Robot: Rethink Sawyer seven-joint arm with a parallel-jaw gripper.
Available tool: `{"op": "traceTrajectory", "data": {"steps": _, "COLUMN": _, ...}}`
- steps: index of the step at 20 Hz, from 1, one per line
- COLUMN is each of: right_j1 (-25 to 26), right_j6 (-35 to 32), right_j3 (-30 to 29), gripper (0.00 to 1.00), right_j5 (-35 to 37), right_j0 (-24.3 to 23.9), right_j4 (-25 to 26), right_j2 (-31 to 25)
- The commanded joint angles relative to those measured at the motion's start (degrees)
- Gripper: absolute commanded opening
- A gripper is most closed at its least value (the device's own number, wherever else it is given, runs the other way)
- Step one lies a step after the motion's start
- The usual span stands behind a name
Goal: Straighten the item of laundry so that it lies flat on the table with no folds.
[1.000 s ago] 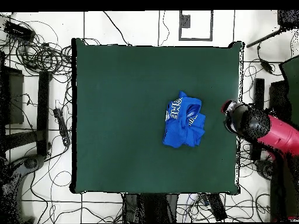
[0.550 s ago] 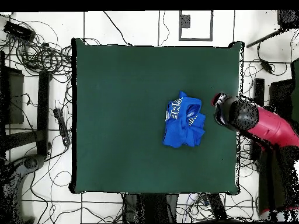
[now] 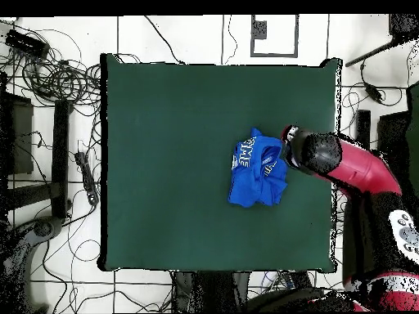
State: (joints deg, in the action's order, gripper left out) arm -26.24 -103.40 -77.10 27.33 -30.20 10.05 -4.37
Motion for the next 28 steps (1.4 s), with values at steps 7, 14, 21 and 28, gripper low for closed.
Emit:
{"op": "traceTrajectory", "data": {"steps": 7, "right_j1": -2.7, "right_j6": -14.2, "right_j3": -8.0, "gripper": 1.00, "right_j5": 2.4, "right_j0": 7.1, "right_j4": -6.5, "right_j2": 1.1}}
{"op": "traceTrajectory", "data": {"steps": 14, "right_j1": -1.6, "right_j6": -13.6, "right_j3": -10.7, "gripper": 1.00, "right_j5": -2.1, "right_j0": 7.5, "right_j4": -7.0, "right_j2": 1.9}}
{"op": "traceTrajectory", "data": {"steps": 21, "right_j1": -0.4, "right_j6": -13.2, "right_j3": -12.4, "gripper": 1.00, "right_j5": -4.5, "right_j0": 7.9, "right_j4": -5.9, "right_j2": 3.7}}
{"op": "traceTrajectory", "data": {"steps": 28, "right_j1": 1.6, "right_j6": -11.7, "right_j3": -12.5, "gripper": 1.00, "right_j5": -7.6, "right_j0": 6.9, "right_j4": -5.7, "right_j2": 3.7}}
